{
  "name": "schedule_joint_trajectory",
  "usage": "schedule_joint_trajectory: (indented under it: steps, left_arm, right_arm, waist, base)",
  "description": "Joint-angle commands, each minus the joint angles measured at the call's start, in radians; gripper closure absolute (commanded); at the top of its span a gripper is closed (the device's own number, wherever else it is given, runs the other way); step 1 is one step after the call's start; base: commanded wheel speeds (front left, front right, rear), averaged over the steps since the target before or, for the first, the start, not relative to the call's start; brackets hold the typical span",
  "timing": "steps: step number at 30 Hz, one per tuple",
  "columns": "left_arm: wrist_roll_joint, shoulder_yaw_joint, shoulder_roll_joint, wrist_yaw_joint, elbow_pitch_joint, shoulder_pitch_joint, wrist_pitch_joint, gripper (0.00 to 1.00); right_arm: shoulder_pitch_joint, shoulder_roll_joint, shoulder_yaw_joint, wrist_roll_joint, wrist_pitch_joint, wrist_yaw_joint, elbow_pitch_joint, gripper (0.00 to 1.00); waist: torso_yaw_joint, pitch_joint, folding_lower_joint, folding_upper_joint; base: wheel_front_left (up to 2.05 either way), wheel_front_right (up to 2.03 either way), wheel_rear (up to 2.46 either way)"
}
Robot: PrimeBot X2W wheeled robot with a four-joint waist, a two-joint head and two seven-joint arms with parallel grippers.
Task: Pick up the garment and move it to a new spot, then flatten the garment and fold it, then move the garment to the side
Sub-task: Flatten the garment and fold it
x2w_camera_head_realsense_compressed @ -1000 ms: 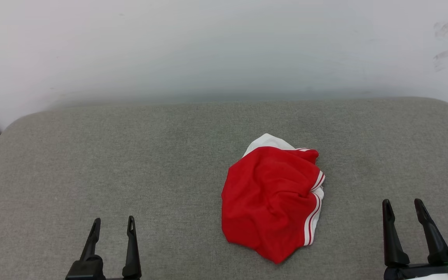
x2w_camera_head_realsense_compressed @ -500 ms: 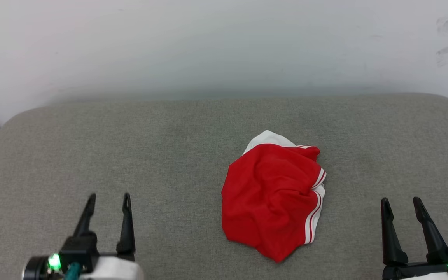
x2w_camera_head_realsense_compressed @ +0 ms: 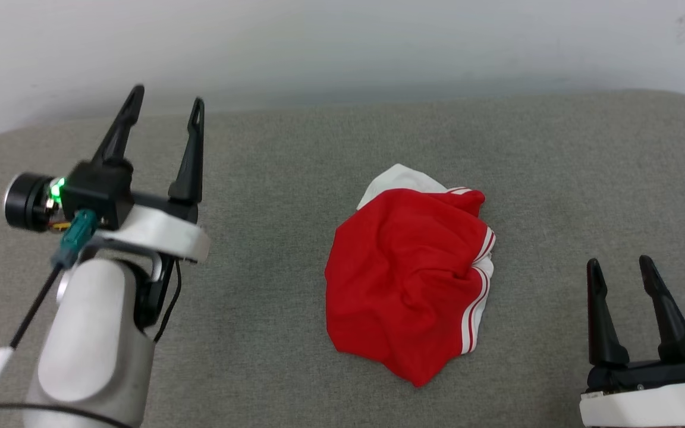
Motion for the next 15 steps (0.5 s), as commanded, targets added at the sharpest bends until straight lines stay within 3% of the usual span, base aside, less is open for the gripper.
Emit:
schedule_joint_trajectory:
  steps: [1,6,15]
  left_arm:
    - [-0.016,-0.019,0.010,-0.007,0.036,-0.054,0.016,0.00]
    - [-0.095,-0.115,0.046,-0.013,0.115,-0.278,0.104,0.00]
    - [-0.320,-0.432,0.150,-0.014,0.241,-0.628,0.331,0.00]
  right_arm:
    - [-0.022,0.001,-0.001,-0.003,-0.002,0.000,-0.008,0.00]
    - [-0.065,0.001,-0.003,0.000,-0.002,0.000,-0.029,0.00]
    - [-0.138,0.001,0.003,0.025,-0.002,0.000,-0.057,0.00]
  waist:
    - [-0.019,0.046,0.0000,0.0000]
    - [-0.038,0.126,0.0000,0.0000]
    - [-0.083,0.253,0.0000,0.0000]
  base:
    - [0.00,0.00,0.00]
    - [0.00,0.00,0.00]
    - [0.00,0.00,0.00]
